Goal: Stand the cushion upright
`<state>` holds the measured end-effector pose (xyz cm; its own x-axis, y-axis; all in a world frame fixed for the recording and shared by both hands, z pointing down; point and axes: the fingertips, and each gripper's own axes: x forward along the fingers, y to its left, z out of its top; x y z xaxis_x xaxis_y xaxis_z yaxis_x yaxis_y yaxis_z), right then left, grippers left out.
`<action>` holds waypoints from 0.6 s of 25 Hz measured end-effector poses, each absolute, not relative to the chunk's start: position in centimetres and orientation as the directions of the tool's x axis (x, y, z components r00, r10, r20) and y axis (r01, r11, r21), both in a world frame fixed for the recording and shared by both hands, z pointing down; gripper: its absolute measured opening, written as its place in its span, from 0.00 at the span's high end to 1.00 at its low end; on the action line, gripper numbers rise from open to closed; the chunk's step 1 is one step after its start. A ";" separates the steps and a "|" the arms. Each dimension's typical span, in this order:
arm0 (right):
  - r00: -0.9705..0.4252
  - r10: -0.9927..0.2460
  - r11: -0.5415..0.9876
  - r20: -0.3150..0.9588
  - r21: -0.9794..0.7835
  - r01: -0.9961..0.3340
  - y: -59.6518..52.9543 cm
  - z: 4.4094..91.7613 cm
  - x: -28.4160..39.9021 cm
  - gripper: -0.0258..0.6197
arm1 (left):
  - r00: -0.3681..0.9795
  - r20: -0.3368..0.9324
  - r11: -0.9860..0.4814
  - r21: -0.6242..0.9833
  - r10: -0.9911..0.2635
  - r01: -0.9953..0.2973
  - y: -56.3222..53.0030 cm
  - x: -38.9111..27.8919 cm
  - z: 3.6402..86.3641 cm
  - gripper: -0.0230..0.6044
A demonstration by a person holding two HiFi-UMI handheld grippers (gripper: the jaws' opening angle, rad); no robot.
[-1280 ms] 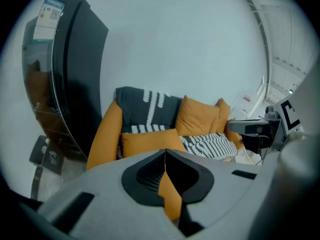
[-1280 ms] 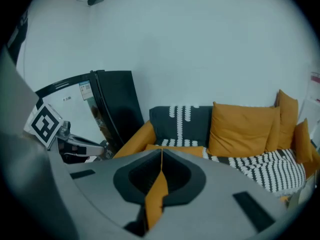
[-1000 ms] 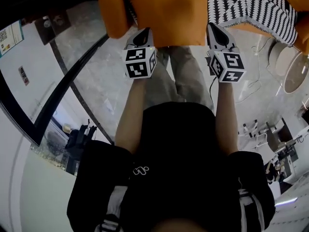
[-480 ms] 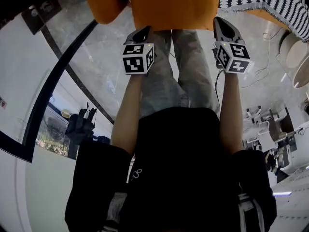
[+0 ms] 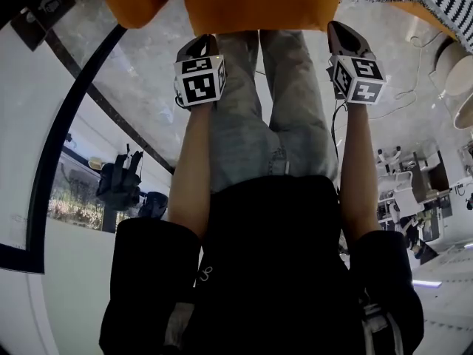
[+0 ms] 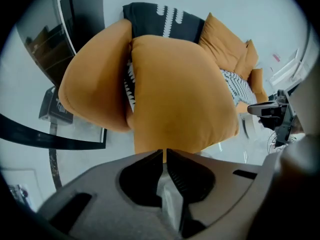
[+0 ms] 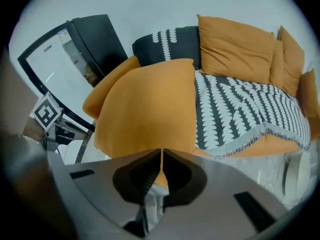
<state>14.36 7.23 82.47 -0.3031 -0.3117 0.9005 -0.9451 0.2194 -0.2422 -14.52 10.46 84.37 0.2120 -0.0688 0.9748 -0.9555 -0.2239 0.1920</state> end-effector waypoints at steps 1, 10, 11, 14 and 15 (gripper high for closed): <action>-0.299 -0.300 0.229 0.906 -0.236 -0.944 7.6 83.0 14.5 0.94 | 0.193 0.979 -0.228 0.175 -0.062 -0.958 10.8 -14.9 84.9 0.94; -0.272 -0.077 0.524 0.959 -0.194 -0.830 11.4 87.7 14.8 0.65 | 0.042 0.998 -0.414 0.060 0.052 -0.908 13.7 -17.2 89.7 0.71; -0.258 -0.062 0.537 0.964 -0.185 -0.823 11.7 88.3 15.0 0.64 | 0.034 0.997 -0.423 0.060 0.069 -0.904 14.0 -17.5 90.1 0.71; -0.226 -0.021 0.551 0.974 -0.178 -0.815 12.6 89.8 15.5 0.64 | 0.016 0.994 -0.442 0.062 0.106 -0.895 14.9 -18.1 91.2 0.71; -0.219 -0.009 0.548 0.976 -0.178 -0.817 12.8 90.3 15.6 0.64 | 0.013 0.994 -0.448 0.062 0.112 -0.892 15.0 -18.2 91.4 0.71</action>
<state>15.62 12.76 90.26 -0.2188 -0.0090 0.9757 -0.8175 0.5477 -0.1783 -18.16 14.98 91.39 0.0131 0.1123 0.9936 -0.8920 -0.4478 0.0624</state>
